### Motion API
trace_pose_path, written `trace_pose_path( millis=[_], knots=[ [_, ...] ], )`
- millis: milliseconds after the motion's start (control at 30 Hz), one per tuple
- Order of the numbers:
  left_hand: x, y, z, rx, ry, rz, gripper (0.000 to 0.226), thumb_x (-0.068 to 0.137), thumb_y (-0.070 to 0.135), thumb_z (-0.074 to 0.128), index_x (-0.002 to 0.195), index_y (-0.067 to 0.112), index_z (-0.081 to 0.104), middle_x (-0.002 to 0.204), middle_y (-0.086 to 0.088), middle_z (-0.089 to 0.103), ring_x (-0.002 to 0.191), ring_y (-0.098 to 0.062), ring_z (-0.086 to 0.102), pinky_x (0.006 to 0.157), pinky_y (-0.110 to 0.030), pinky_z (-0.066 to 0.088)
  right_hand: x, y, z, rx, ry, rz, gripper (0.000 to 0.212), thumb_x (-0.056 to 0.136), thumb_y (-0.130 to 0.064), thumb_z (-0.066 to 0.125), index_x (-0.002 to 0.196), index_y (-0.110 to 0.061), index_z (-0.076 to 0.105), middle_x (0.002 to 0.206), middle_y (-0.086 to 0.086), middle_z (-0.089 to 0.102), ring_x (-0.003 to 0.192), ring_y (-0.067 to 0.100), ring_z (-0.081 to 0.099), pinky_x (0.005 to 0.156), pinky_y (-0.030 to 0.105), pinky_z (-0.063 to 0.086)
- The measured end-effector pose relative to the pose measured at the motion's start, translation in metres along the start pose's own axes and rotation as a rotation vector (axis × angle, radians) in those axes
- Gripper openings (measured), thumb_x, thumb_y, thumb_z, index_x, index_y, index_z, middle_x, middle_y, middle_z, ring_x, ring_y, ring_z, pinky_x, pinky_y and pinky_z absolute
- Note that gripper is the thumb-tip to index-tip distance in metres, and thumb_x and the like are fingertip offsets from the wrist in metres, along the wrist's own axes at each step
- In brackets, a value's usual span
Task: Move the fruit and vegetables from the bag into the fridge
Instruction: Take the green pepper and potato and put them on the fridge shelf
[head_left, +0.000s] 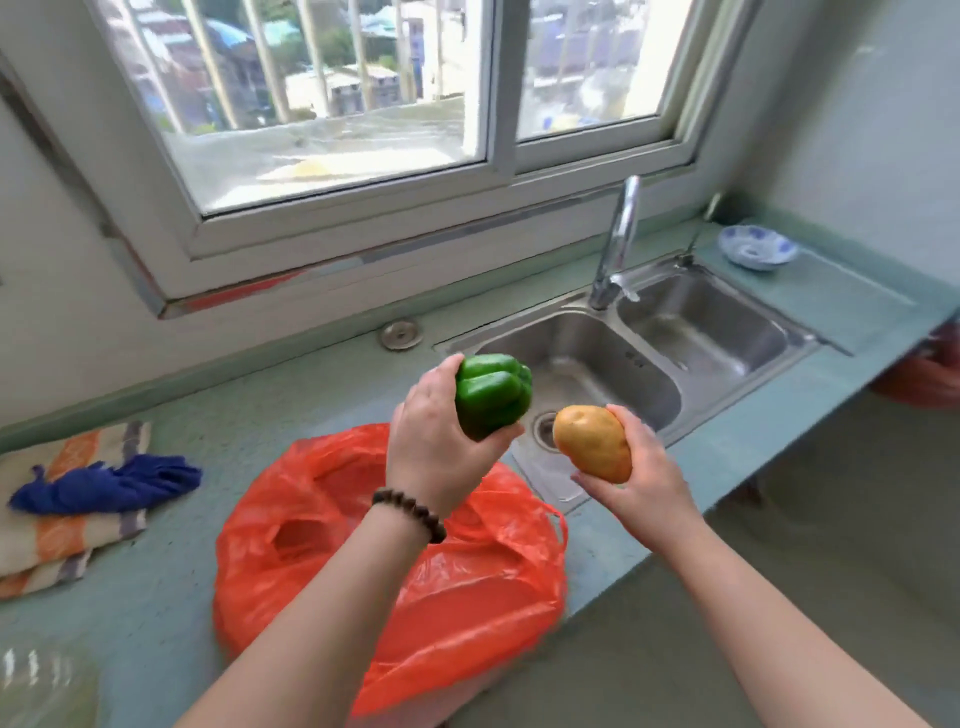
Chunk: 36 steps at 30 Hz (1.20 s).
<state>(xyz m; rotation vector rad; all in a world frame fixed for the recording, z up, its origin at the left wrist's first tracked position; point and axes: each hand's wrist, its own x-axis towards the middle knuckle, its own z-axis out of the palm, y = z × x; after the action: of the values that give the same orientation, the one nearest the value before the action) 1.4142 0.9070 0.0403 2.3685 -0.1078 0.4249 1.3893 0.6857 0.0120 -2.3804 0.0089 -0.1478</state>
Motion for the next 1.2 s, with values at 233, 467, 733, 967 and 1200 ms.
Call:
trace_pose_path(
  millis=[233, 467, 733, 967, 1200],
  knots=[
    [-0.04, 0.123, 0.079, -0.139, -0.186, 0.183, 0.091, 0.063, 0.057, 0.074, 0.137, 0.019, 0.038, 0.132, 0.0, 0.05, 0.12, -0.019, 0.048, 0.102, -0.035, 0.039, -0.079, 0.066, -0.108, 0.016, 0.256, 0.163, 0.083, 0.067, -0.03, 0.081, 0.137, -0.022, 0.036, 0.134, -0.001, 0.046, 0.116, 0.015, 0.047, 0.093, 0.017, 0.03],
    [-0.145, 0.272, 0.166, -0.261, -0.4, 0.337, 0.088, 0.063, 0.06, 0.072, 0.136, 0.025, 0.037, 0.131, 0.005, 0.05, 0.118, -0.016, 0.049, 0.097, -0.031, 0.042, -0.225, 0.153, -0.223, -0.026, 0.561, 0.338, 0.083, 0.066, -0.028, 0.082, 0.136, -0.022, 0.039, 0.135, -0.002, 0.048, 0.119, 0.014, 0.047, 0.093, 0.017, 0.031],
    [-0.309, 0.436, 0.244, -0.383, -0.727, 0.643, 0.087, 0.063, 0.058, 0.072, 0.136, 0.024, 0.037, 0.131, 0.005, 0.05, 0.119, -0.015, 0.05, 0.098, -0.032, 0.043, -0.446, 0.233, -0.32, -0.098, 0.929, 0.676, 0.082, 0.065, -0.03, 0.082, 0.135, -0.017, 0.041, 0.133, 0.002, 0.052, 0.118, 0.017, 0.051, 0.09, 0.015, 0.033],
    [-0.43, 0.534, 0.286, -0.453, -0.987, 0.832, 0.085, 0.065, 0.055, 0.074, 0.134, 0.021, 0.039, 0.128, 0.003, 0.051, 0.118, -0.017, 0.05, 0.096, -0.033, 0.043, -0.588, 0.264, -0.355, -0.12, 1.212, 0.92, 0.082, 0.068, -0.03, 0.08, 0.136, -0.016, 0.038, 0.133, 0.002, 0.051, 0.12, 0.018, 0.05, 0.095, 0.021, 0.038],
    [-0.52, 0.615, 0.34, -0.497, -1.204, 0.944, 0.088, 0.066, 0.057, 0.073, 0.138, 0.021, 0.035, 0.134, 0.0, 0.048, 0.12, -0.02, 0.05, 0.098, -0.035, 0.043, -0.67, 0.308, -0.394, -0.152, 1.363, 1.081, 0.08, 0.07, -0.031, 0.078, 0.137, -0.021, 0.035, 0.132, -0.002, 0.048, 0.116, 0.014, 0.049, 0.084, 0.016, 0.033]
  ],
)
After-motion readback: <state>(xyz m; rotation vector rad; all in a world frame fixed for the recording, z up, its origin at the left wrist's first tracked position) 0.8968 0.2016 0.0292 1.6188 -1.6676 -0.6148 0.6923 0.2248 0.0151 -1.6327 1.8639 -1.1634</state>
